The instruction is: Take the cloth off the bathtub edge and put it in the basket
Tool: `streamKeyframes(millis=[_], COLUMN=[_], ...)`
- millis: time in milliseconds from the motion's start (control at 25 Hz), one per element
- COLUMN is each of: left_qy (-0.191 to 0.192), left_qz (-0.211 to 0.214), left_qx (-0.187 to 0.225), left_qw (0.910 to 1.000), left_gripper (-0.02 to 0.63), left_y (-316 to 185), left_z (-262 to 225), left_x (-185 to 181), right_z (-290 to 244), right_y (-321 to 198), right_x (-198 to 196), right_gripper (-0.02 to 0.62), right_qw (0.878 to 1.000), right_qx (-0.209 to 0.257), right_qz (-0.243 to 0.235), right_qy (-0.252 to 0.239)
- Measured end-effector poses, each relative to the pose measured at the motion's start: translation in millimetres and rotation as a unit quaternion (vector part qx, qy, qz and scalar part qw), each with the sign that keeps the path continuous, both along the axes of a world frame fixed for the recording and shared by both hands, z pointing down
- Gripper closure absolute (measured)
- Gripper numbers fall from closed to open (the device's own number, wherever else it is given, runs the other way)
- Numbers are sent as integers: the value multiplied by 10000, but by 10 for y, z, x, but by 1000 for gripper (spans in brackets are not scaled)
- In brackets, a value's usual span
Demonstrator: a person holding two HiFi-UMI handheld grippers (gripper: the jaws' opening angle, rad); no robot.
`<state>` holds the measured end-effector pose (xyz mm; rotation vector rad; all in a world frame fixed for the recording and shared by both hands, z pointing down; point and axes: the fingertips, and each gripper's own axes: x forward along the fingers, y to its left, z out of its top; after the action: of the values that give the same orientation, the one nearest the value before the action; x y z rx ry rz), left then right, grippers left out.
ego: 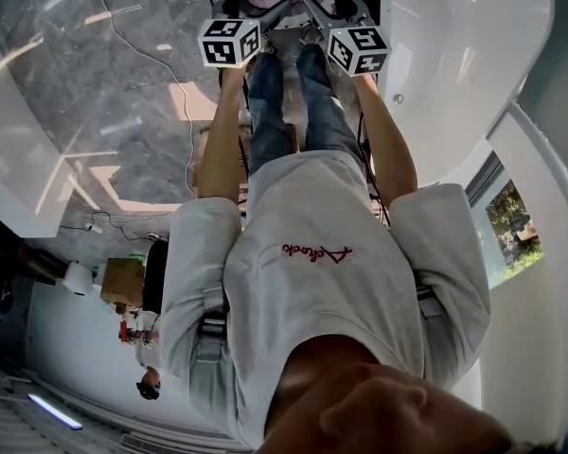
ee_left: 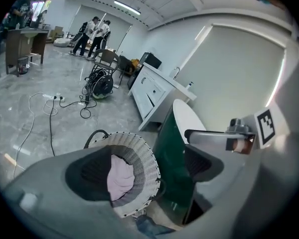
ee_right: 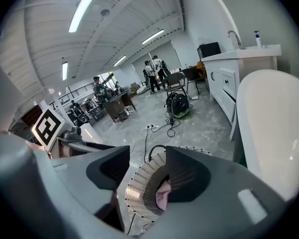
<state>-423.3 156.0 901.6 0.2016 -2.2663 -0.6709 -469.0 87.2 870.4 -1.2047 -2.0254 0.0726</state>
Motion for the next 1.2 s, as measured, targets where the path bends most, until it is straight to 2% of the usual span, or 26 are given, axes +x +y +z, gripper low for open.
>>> streamKeyframes(millis=[120, 280, 560, 960, 1200], left_qy=[-81, -273, -670, -1125, -1370], left_qz=[8, 9, -147, -309, -407], left_qx=[-42, -111, -324, -505, -606], left_qw=[10000, 9996, 9971, 9919, 9879], left_gripper=[142, 195, 375, 606, 607], left_y=[-23, -29, 17, -95, -96], left_z=[-108, -289, -694, -1164, -1404], left_x=[-7, 17, 45, 251, 322], right_z=[-73, -207, -516, -972, -1174], right_y=[10, -18, -94, -174, -196], right_x=[7, 15, -22, 151, 256], right_gripper=[367, 382, 459, 592, 591], right_qw=[10000, 9998, 9987, 9951, 9932], right_qx=[-16, -25, -52, -175, -340], right_qz=[-36, -41, -67, -272, -456], right_qy=[-47, -188, -506, -929, -1012])
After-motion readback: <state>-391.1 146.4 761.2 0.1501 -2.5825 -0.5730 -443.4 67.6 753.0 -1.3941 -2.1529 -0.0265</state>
